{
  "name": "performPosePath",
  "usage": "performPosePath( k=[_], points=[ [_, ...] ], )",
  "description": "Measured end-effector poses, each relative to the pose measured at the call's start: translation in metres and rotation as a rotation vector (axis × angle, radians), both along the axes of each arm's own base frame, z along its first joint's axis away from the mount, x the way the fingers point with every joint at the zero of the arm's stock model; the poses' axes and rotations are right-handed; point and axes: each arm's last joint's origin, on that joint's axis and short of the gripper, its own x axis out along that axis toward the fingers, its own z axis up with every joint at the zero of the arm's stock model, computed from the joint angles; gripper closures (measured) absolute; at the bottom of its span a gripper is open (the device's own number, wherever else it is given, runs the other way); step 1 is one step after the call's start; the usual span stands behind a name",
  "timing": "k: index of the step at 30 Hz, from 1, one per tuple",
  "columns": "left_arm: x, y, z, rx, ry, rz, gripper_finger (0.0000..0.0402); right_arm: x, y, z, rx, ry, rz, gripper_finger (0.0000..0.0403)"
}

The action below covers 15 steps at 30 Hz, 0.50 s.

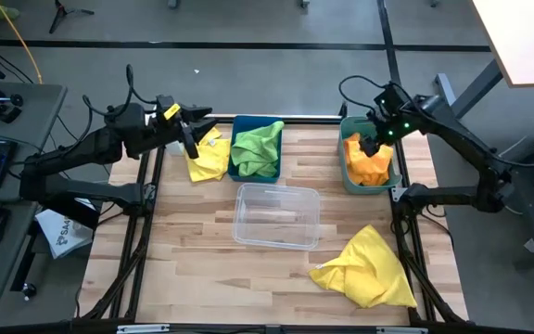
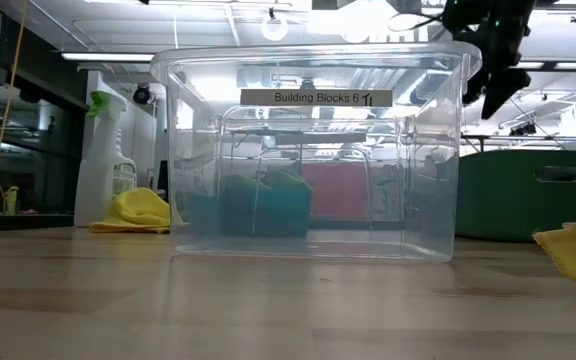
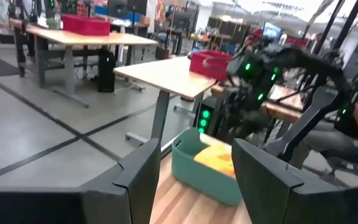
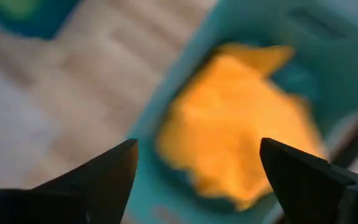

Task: Sort microfiber towel by color & place in baskets
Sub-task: Put the bottom yellow microfiber cloth into the transparent bin

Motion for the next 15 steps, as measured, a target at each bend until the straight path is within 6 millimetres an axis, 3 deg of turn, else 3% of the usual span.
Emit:
performPosePath(
  k=[6,11,15],
  points=[
    [-0.001,0.0,-0.004,-0.018,0.043,0.0,0.0216,0.0,0.035,-0.012,0.336,-0.135,0.15,0.0069],
    [-0.001,0.0,-0.006,-0.021,0.054,0.0,0.0216,0.003,0.081,-0.034,0.573,-0.149,0.189,0.0075],
    [0.0,0.0,-0.006,-0.021,0.055,0.001,0.0216,0.01,0.119,-0.043,0.663,-0.149,0.243,0.0075]
  ],
)
